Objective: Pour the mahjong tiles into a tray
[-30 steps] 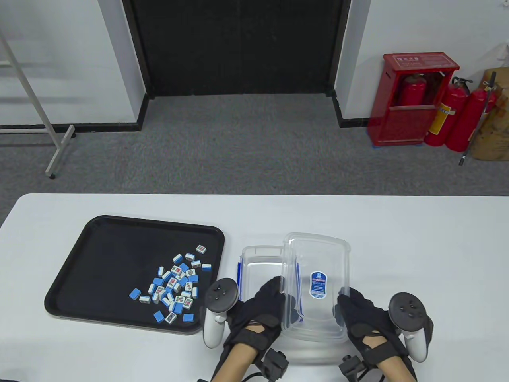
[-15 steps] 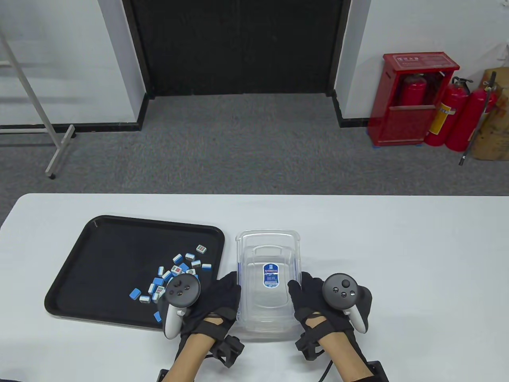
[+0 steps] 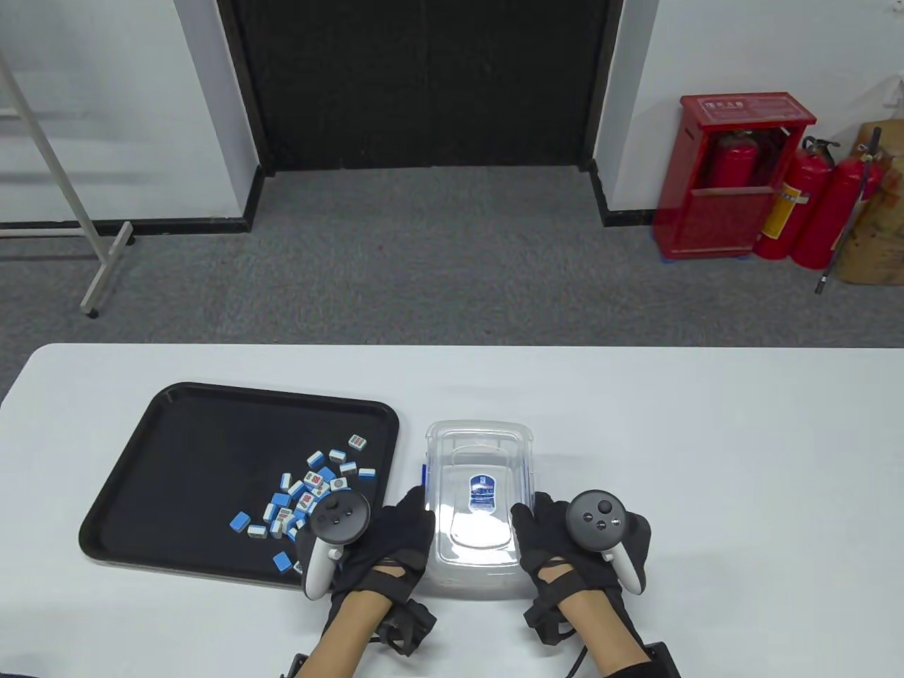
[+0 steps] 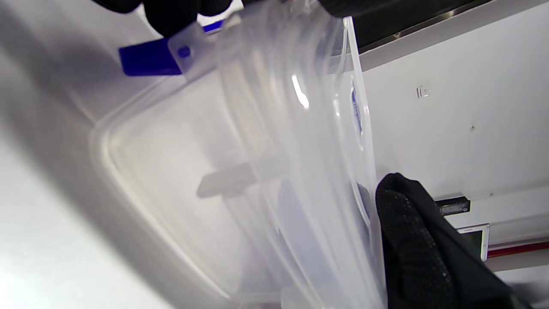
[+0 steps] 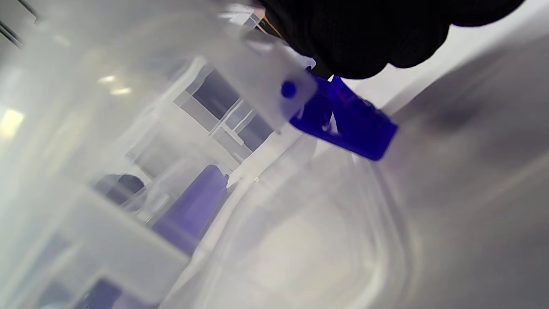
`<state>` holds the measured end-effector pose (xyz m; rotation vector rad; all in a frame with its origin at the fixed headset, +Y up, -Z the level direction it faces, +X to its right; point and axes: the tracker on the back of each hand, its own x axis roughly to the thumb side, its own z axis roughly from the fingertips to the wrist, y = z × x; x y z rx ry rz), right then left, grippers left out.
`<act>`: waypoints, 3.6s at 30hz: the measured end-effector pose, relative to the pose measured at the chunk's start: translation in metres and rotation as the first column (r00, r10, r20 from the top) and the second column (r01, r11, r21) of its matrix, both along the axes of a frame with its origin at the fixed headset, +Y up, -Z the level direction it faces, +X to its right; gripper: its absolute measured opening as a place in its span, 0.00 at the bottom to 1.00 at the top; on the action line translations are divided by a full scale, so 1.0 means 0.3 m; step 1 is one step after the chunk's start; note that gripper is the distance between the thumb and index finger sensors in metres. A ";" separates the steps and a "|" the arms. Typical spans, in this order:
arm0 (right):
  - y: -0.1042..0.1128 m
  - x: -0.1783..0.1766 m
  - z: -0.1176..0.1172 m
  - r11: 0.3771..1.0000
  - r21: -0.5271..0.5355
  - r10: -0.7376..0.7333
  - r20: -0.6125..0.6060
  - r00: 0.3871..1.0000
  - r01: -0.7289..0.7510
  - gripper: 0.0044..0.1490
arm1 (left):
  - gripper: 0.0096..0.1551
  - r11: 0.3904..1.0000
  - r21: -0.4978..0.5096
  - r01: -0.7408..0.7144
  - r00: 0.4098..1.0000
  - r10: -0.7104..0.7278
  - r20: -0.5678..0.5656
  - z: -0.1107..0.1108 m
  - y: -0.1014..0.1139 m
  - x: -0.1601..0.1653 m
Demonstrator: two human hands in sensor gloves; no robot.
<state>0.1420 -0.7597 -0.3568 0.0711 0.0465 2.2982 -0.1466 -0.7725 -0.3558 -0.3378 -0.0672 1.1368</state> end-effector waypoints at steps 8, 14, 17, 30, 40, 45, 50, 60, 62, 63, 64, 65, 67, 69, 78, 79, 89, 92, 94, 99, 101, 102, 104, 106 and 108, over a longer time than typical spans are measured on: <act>-0.015 -0.001 -0.001 0.999 -0.027 -0.037 0.006 0.999 0.037 0.47 | 0.34 0.997 -0.045 -0.066 0.997 0.065 -0.035 -0.013 -0.037 -0.020; -0.017 -0.006 0.000 0.999 -0.041 -0.033 -0.005 0.999 0.033 0.48 | 0.34 0.988 -0.079 -0.132 0.990 0.127 -0.068 -0.016 -0.060 -0.037; -0.017 -0.006 0.001 0.999 -0.043 -0.025 -0.001 1.000 0.025 0.48 | 0.34 0.992 -0.069 -0.110 0.992 0.105 -0.067 -0.015 -0.057 -0.033; -0.001 0.026 0.043 1.000 -0.004 0.008 -0.023 1.000 -0.008 0.48 | 0.35 0.999 -0.018 -0.034 0.999 0.034 -0.003 0.002 -0.009 -0.073; 0.025 0.034 0.091 0.997 -0.067 0.018 -0.218 0.976 -0.034 0.52 | 0.39 0.994 -0.036 0.101 0.984 -0.094 0.150 0.048 0.012 -0.098; 0.010 0.012 0.094 0.980 -0.116 0.121 -0.285 0.951 -0.159 0.58 | 0.40 0.983 0.000 0.186 0.958 -0.181 0.221 0.066 0.020 -0.032; 0.014 0.009 0.090 0.985 -0.096 0.111 -0.298 0.948 -0.145 0.59 | 0.40 0.975 0.027 0.220 0.954 -0.221 0.205 0.072 0.028 -0.019; 0.019 -0.005 0.084 0.992 -0.034 0.105 -0.282 0.954 -0.119 0.58 | 0.40 0.974 0.054 0.219 0.957 -0.226 0.183 0.064 0.021 -0.018; 0.014 -0.006 0.086 0.989 -0.047 0.121 -0.284 0.951 -0.140 0.57 | 0.40 0.975 0.045 0.219 0.957 -0.223 0.186 0.062 0.014 -0.015; 0.013 -0.006 0.087 0.989 -0.046 0.125 -0.285 0.950 -0.143 0.57 | 0.40 0.975 0.046 0.219 0.956 -0.224 0.189 0.062 0.013 -0.014; 0.014 -0.007 0.087 0.989 -0.046 0.123 -0.285 0.951 -0.142 0.57 | 0.40 0.974 0.048 0.220 0.956 -0.225 0.187 0.063 0.014 -0.013; 0.016 -0.008 0.087 0.988 -0.048 0.125 -0.285 0.950 -0.144 0.56 | 0.41 0.973 0.052 0.224 0.956 -0.229 0.185 0.063 0.015 -0.013; 0.016 -0.008 0.087 0.987 -0.051 0.131 -0.288 0.949 -0.151 0.55 | 0.40 0.973 0.052 0.227 0.955 -0.233 0.186 0.061 0.014 -0.014; 0.015 -0.008 0.088 0.987 -0.053 0.132 -0.288 0.949 -0.153 0.55 | 0.40 0.973 0.050 0.225 0.955 -0.231 0.185 0.062 0.014 -0.015; 0.034 -0.019 0.094 0.982 0.029 0.189 -0.288 0.939 -0.189 0.52 | 0.38 0.922 0.184 0.341 0.918 -0.369 0.146 0.068 0.041 0.009; 0.031 -0.012 0.090 0.983 0.016 0.182 -0.285 0.941 -0.185 0.51 | 0.38 0.925 0.167 0.341 0.918 -0.366 0.151 0.068 0.035 0.009; 0.006 0.045 0.073 0.998 -0.029 0.053 -0.182 0.982 -0.059 0.50 | 0.36 0.952 0.124 0.280 0.940 -0.298 0.164 0.066 0.021 0.015; -0.039 0.080 0.063 0.981 -0.186 -0.066 -0.110 0.992 0.045 0.54 | 0.36 0.951 0.124 0.285 0.938 -0.303 0.167 0.068 0.020 0.020; -0.050 0.100 0.056 0.955 -0.231 -0.201 -0.047 0.978 0.185 0.54 | 0.36 0.950 0.124 0.285 0.938 -0.304 0.168 0.068 0.020 0.020; -0.106 0.107 0.055 0.819 -0.387 -0.438 0.052 0.897 0.423 0.57 | 0.36 0.953 0.115 0.279 0.940 -0.296 0.171 0.069 0.021 0.021; -0.116 0.100 0.051 0.781 -0.398 -0.494 0.077 0.866 0.481 0.57 | 0.36 0.953 0.113 0.282 0.939 -0.298 0.172 0.070 0.021 0.021; -0.125 0.098 0.048 0.762 -0.404 -0.519 0.087 0.851 0.506 0.58 | 0.36 0.953 0.112 0.282 0.939 -0.298 0.172 0.070 0.021 0.021; -0.141 0.089 0.049 0.714 -0.433 -0.565 0.106 0.818 0.550 0.58 | 0.36 0.954 0.110 0.278 0.940 -0.294 0.173 0.070 0.021 0.021; -0.153 0.084 0.049 0.665 -0.455 -0.610 0.126 0.783 0.592 0.58 | 0.35 0.956 0.107 0.274 0.941 -0.289 0.177 0.070 0.020 0.022; -0.157 0.090 0.047 0.666 -0.455 -0.599 0.145 0.787 0.591 0.57 | 0.35 0.957 0.106 0.271 0.942 -0.286 0.178 0.071 0.020 0.023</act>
